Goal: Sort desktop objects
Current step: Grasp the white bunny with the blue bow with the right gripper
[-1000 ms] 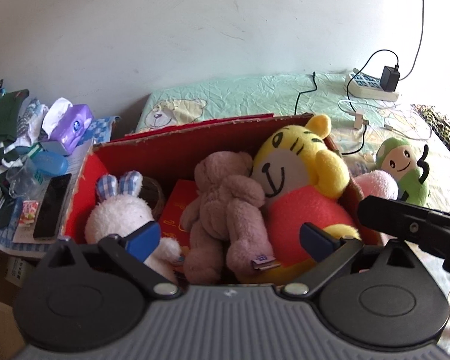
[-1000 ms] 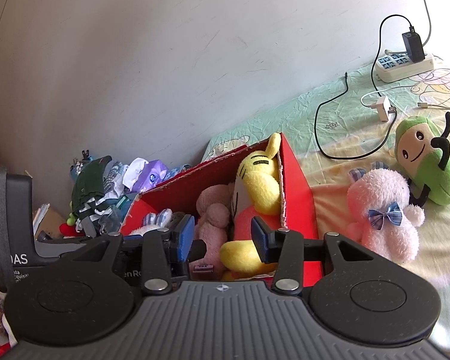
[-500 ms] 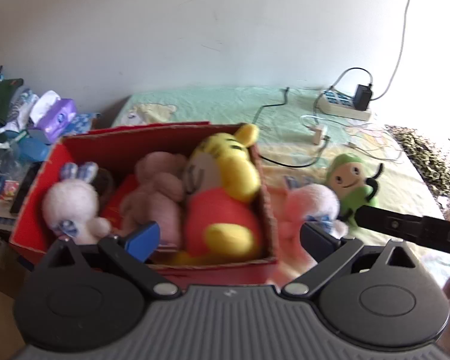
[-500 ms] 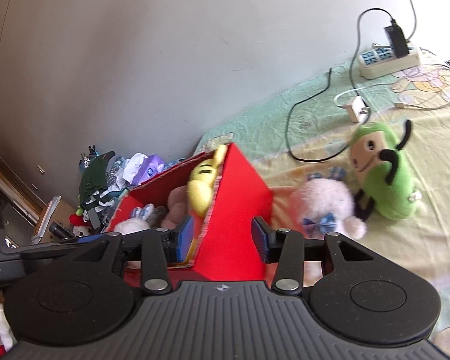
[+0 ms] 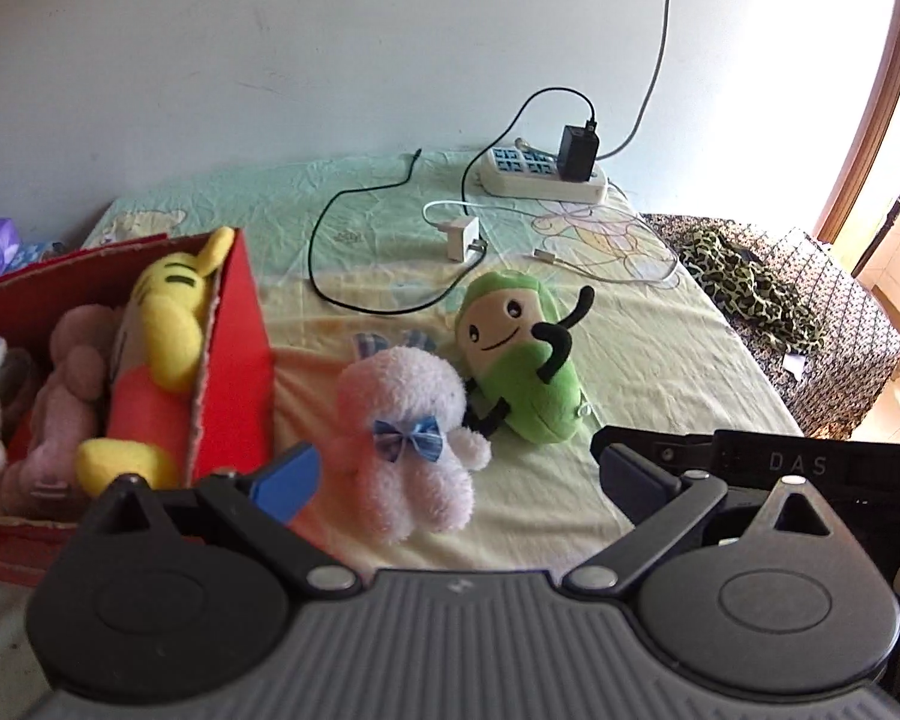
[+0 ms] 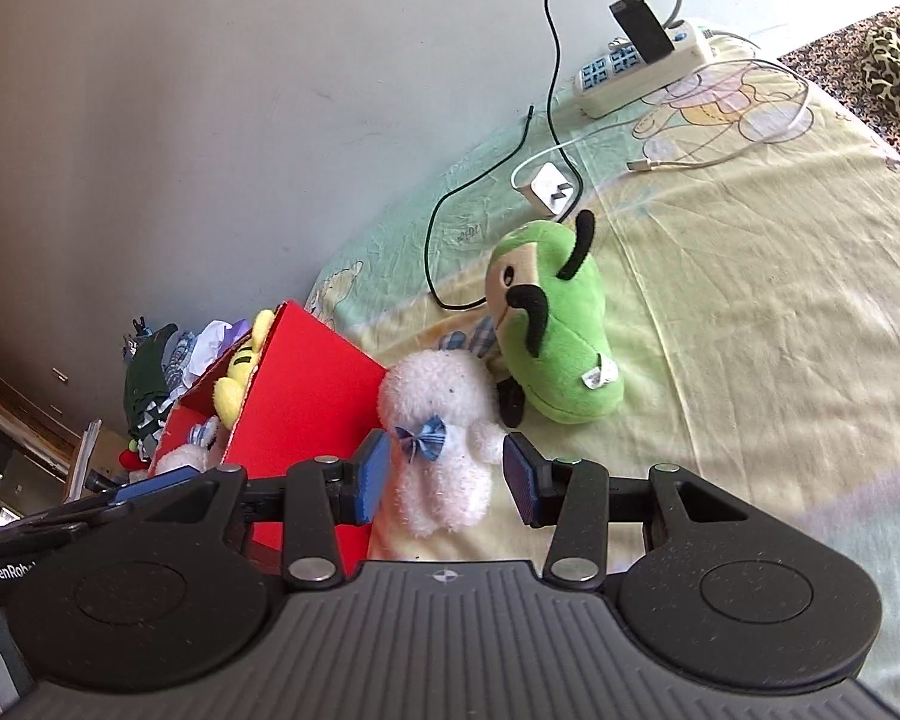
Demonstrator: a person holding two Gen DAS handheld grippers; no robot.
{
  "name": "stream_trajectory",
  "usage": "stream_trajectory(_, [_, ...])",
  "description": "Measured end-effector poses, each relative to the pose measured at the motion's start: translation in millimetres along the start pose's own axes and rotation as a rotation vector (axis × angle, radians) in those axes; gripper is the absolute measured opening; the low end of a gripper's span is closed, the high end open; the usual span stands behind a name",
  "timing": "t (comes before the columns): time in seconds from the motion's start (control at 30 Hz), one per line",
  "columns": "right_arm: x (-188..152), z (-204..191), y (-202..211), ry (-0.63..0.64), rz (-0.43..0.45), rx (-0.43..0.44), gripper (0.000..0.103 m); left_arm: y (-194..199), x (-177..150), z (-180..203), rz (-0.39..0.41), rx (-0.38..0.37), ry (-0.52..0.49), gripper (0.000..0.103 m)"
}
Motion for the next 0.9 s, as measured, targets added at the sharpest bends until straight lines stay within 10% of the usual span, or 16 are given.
stream_trajectory(0.6, [-1.6,48.8,-53.7,-0.191,-0.188,0.205,0.044,-79.8,-13.6,-36.9,-0.084,0.128,0.024,0.096])
stream_trajectory(0.9, [-3.2,39.2,-91.7,-0.274,-0.241,0.280,0.044,-100.3,-25.4,-53.8,-0.129,0.062,0.070,0.083])
Point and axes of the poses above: each gripper's, at about its wrist camera, not at the fingertips, and y roughly against the way its jaws point, z to its right, x to its top, the point moved 8 cm from there along -y, roughly the way its jaws point, and after that the axes turned 13 degrees about -x, right-handed, at the moved point
